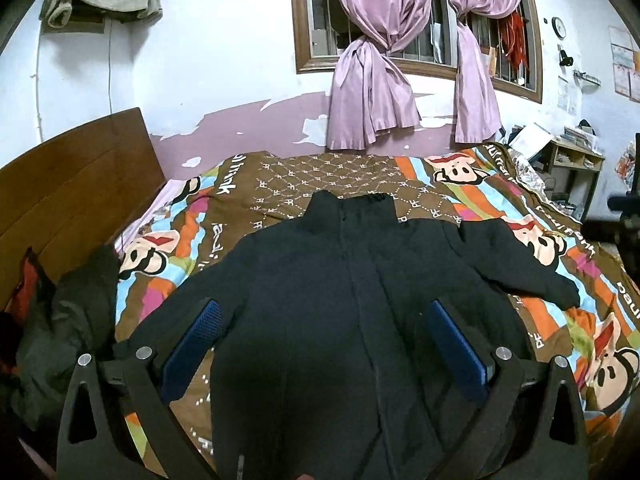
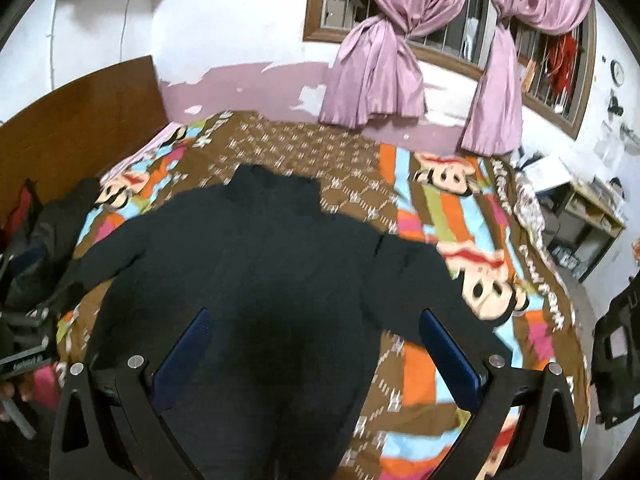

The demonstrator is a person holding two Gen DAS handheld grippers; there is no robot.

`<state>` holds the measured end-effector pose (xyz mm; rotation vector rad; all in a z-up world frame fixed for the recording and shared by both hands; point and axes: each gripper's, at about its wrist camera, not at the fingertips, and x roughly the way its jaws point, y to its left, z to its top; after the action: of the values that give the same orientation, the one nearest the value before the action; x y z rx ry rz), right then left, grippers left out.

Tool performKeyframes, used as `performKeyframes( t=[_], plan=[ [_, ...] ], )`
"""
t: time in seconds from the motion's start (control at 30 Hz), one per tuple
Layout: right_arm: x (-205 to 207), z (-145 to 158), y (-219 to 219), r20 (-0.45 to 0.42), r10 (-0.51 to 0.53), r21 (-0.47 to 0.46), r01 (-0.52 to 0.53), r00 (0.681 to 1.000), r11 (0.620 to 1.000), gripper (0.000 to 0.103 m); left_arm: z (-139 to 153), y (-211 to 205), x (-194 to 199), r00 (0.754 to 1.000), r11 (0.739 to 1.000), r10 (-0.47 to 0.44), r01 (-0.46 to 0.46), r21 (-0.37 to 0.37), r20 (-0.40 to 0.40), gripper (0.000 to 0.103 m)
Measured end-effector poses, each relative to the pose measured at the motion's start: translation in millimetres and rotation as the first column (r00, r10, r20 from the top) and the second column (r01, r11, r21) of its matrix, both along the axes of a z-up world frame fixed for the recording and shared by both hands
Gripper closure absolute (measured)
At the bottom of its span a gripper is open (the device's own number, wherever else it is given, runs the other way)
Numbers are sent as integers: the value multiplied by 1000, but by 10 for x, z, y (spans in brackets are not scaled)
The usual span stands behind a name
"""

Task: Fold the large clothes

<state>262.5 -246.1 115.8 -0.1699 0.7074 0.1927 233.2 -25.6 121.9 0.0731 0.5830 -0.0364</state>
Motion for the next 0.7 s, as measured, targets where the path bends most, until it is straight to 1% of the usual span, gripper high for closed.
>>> performKeyframes(
  t=[0.1,0.2,0.3,0.43,0.53,0.7],
  plan=[
    [273,-19,-2,23,-8,16,8,1000,1000,0,-68,-24,246,1000,1000,-3,3,8,-8,2],
    [558,-149,-74,39,-34,60,31,999,998,0,-166,-52,502,1000,1000,-6,6,5,-20,2],
    [815,-311,-197,25,-60,107,57,998,993,0,-298,-115,754,999,1000,-15,15,17,-31,2],
    [1090,-669,-396,-2,-107,139,106,994,985,0,-511,-199,1072,998,999,-34,36,36,-54,2],
    [1283,-957,-571,-31,-144,165,148,989,975,0,-689,-259,1290,996,998,-48,50,34,-72,2],
    [1492,-1302,-800,-89,-195,227,211,977,951,0,-964,-402,1633,993,997,-74,77,28,-97,2]
  ],
)
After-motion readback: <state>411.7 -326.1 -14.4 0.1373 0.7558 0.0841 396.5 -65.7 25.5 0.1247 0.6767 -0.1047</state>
